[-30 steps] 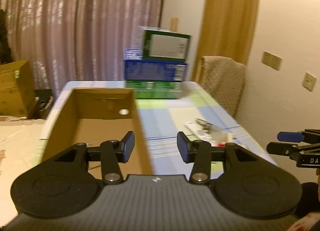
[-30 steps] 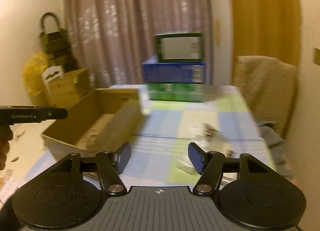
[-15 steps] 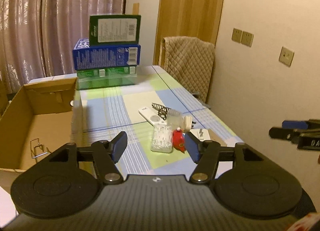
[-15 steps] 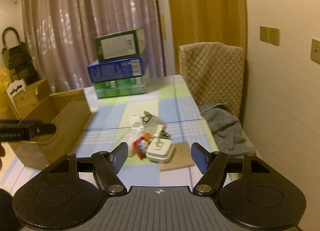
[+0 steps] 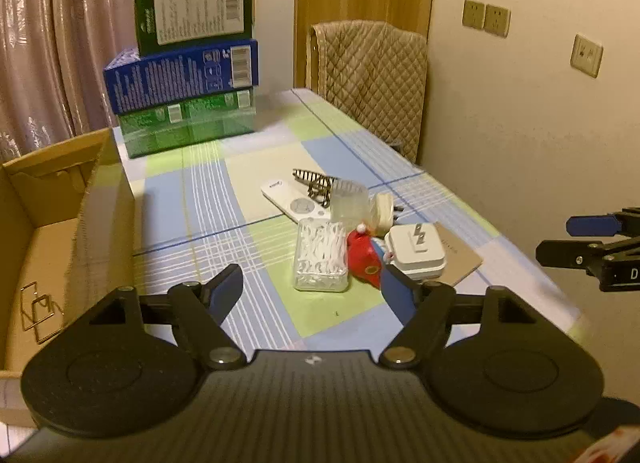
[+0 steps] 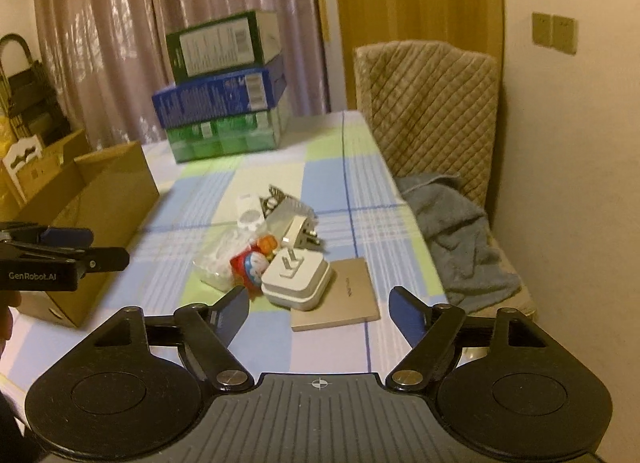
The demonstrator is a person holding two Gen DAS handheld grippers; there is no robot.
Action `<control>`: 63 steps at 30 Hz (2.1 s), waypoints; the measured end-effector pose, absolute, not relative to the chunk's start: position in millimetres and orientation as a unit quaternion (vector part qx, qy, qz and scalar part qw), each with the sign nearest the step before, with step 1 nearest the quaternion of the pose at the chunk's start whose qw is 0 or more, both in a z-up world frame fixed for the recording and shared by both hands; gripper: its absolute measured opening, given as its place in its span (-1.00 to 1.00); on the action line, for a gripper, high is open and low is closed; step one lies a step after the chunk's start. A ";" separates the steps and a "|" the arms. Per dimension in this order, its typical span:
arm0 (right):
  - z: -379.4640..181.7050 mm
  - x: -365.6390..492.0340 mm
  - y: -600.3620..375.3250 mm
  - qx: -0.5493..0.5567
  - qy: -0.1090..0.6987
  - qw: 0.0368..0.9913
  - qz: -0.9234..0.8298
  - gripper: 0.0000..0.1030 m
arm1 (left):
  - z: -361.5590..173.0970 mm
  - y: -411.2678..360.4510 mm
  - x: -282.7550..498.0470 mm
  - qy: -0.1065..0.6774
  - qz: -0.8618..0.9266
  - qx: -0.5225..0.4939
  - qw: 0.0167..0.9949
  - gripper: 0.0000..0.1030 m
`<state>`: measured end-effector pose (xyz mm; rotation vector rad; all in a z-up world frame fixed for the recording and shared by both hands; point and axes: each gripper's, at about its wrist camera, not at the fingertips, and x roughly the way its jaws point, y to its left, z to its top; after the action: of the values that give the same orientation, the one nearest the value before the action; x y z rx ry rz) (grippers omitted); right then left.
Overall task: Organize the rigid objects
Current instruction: 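Grasp the clear floss-pick box with the left gripper while the right grasps the white square adapter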
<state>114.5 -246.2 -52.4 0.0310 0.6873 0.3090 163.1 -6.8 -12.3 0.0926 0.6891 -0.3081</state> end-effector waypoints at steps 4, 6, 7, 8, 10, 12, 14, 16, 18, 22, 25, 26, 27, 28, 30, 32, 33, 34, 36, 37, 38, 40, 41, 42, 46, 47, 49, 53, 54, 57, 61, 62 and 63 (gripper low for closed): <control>-72.0 138.7 -240.5 0.012 0.350 0.923 0.160 0.49 | -32.8 -11.2 180.3 0.346 -0.153 0.055 0.924 0.46; -80.8 148.1 -236.7 0.008 0.354 0.920 0.166 0.50 | -43.4 -13.9 190.1 0.351 -0.154 0.062 0.921 0.46; -85.4 153.8 -234.7 0.005 0.357 0.918 0.171 0.51 | -50.1 -15.4 195.7 0.354 -0.155 0.066 0.920 0.46; -89.4 157.8 -233.2 0.002 0.358 0.917 0.173 0.51 | -55.3 -17.0 200.5 0.356 -0.156 0.067 0.919 0.46; -98.1 166.6 -230.4 -0.001 0.363 0.915 0.175 0.52 | -66.4 -20.0 211.4 0.362 -0.159 0.068 0.916 0.47; -105.3 173.6 -228.5 0.000 0.367 0.913 0.177 0.53 | -76.2 -22.9 221.8 0.368 -0.164 0.065 0.913 0.47; -111.8 180.7 -226.8 0.000 0.371 0.911 0.180 0.53 | -85.4 -26.4 231.6 0.373 -0.169 0.062 0.910 0.46; -116.8 186.8 -223.4 -0.002 0.375 0.908 0.184 0.54 | -93.7 -29.4 240.8 0.378 -0.170 0.064 0.908 0.46; -121.9 192.3 -218.8 -0.009 0.376 0.906 0.195 0.55 | -98.3 -31.7 247.3 0.378 -0.170 0.067 0.908 0.46; -131.2 200.7 -207.3 -0.038 0.371 0.904 0.209 0.61 | -105.6 -33.1 258.7 0.380 -0.173 0.071 0.906 0.40; -138.2 209.3 -200.2 -0.062 0.368 0.903 0.211 0.64 | -109.3 -33.6 264.6 0.388 -0.179 0.068 0.902 0.01; -140.3 212.1 -198.0 -0.070 0.368 0.903 0.210 0.64 | -109.7 -33.2 264.4 0.388 -0.177 0.069 0.902 0.01; -142.8 214.0 -196.2 -0.075 0.365 0.903 0.212 0.65 | -109.4 -31.8 263.1 0.387 -0.176 0.068 0.903 0.01; -145.1 215.7 -195.7 -0.079 0.364 0.903 0.215 0.66 | -108.8 -29.8 261.1 0.388 -0.175 0.066 0.903 0.01; -149.4 220.4 -192.0 -0.089 0.365 0.901 0.218 0.68 | -107.5 -25.0 254.3 0.392 -0.171 0.063 0.902 0.01; -153.8 223.8 -189.0 -0.098 0.362 0.900 0.224 0.70 | -105.6 -18.8 243.4 0.393 -0.162 0.060 0.903 0.00; -155.6 225.2 -187.2 -0.102 0.360 0.899 0.227 0.73 | -104.5 -15.5 237.4 0.393 -0.159 0.060 0.904 0.00; -157.1 226.6 -185.4 -0.105 0.359 0.899 0.228 0.76 | -103.7 -11.7 230.7 0.392 -0.158 0.057 0.904 0.00; -159.8 230.2 -182.4 -0.110 0.357 0.899 0.229 0.81 | -102.6 -7.8 221.7 0.392 -0.155 0.056 0.905 0.00; -161.2 231.8 -180.8 -0.112 0.356 0.899 0.229 0.82 | -102.8 -6.8 217.8 0.391 -0.155 0.059 0.905 0.00; -163.0 233.8 -179.1 -0.113 0.355 0.899 0.231 0.82 | -103.3 -6.1 214.8 0.389 -0.156 0.062 0.906 0.01; -165.7 237.3 -174.5 -0.119 0.356 0.898 0.230 0.82 | -105.6 -4.9 212.3 0.392 -0.157 0.060 0.904 0.01; -166.6 238.0 -173.0 -0.123 0.356 0.898 0.229 0.82 | -106.2 -3.8 212.1 0.392 -0.157 0.058 0.905 0.01; -167.9 239.4 -171.6 -0.125 0.357 0.896 0.231 0.82 | -106.0 -3.1 211.9 0.390 -0.157 0.056 0.906 0.04; -168.4 241.0 -170.7 -0.116 0.360 0.895 0.237 0.48 | -103.9 -3.4 214.0 0.385 -0.153 0.058 0.908 0.14; -167.9 240.2 -170.3 -0.121 0.357 0.896 0.235 0.48 | -103.9 -4.0 214.5 0.384 -0.153 0.059 0.909 0.17; -166.0 238.4 -171.2 -0.119 0.357 0.897 0.233 0.47 | -103.3 -5.8 217.5 0.381 -0.153 0.064 0.910 0.19; -158.9 231.6 -176.3 -0.104 0.352 0.902 0.227 0.47 | -106.3 -12.7 225.7 0.382 -0.156 0.077 0.908 0.19; -157.2 229.9 -177.5 -0.100 0.353 0.902 0.227 0.47 | -107.5 -14.9 227.7 0.382 -0.157 0.081 0.907 0.19; -154.0 224.2 -179.4 -0.098 0.355 0.903 0.221 0.47 | -111.3 -18.6 235.6 0.390 -0.160 0.086 0.903 0.16; -149.8 217.9 -183.6 -0.083 0.359 0.905 0.214 0.47 | -112.8 -20.5 239.3 0.397 -0.167 0.088 0.898 0.03; -148.5 216.1 -184.2 -0.082 0.359 0.905 0.213 0.47 | -111.7 -20.4 238.1 0.398 -0.167 0.090 0.897 0.00; -147.2 214.5 -184.9 -0.081 0.360 0.905 0.212 0.47 | -110.6 -20.2 236.6 0.400 -0.167 0.089 0.897 -0.01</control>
<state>214.5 -184.9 -147.2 -0.1678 0.7434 0.4389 236.6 -20.2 -110.6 0.1854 0.8291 -0.3467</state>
